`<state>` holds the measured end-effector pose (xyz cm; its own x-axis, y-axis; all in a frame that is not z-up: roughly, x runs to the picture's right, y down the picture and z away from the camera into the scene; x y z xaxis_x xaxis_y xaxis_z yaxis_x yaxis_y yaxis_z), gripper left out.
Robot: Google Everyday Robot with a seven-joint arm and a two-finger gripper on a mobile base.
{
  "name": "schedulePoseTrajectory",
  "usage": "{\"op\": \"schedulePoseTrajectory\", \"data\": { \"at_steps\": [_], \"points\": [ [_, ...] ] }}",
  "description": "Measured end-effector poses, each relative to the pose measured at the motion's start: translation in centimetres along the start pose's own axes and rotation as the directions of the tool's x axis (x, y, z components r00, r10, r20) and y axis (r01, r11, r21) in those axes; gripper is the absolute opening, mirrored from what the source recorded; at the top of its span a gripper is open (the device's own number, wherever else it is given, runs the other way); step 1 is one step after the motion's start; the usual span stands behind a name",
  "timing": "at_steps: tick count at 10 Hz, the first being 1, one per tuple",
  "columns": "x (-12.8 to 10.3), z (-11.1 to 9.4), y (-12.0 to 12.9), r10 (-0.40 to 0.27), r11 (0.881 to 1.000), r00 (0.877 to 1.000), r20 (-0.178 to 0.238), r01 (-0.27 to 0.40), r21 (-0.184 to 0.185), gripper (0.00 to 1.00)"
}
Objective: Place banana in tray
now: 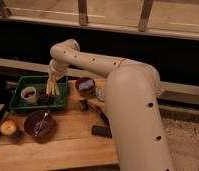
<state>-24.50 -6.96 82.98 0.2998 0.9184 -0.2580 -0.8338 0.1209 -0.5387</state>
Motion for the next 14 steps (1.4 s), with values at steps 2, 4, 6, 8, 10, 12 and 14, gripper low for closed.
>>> {"op": "schedulePoseTrajectory", "data": {
  "at_steps": [2, 4, 6, 8, 10, 12, 14],
  "points": [
    [0.0, 0.6, -0.7, 0.010, 1.000, 1.000, 0.003, -0.010, -0.012, 0.29],
    [0.0, 0.7, -0.4, 0.007, 1.000, 1.000, 0.002, -0.007, -0.015, 0.29],
    [0.0, 0.7, -0.6, 0.010, 1.000, 1.000, 0.002, -0.010, -0.014, 0.35],
    [0.0, 0.7, -0.5, 0.008, 1.000, 1.000, 0.001, -0.008, -0.014, 0.52],
    [0.0, 0.8, -0.4, 0.003, 1.000, 1.000, 0.001, -0.003, -0.015, 0.63],
    [-0.5, 1.2, -0.2, -0.015, 0.999, 1.000, -0.002, 0.015, -0.036, 0.78],
    [-1.2, 1.9, 0.6, -0.031, 0.998, 0.999, -0.007, 0.031, -0.051, 0.80]
  ]
}}
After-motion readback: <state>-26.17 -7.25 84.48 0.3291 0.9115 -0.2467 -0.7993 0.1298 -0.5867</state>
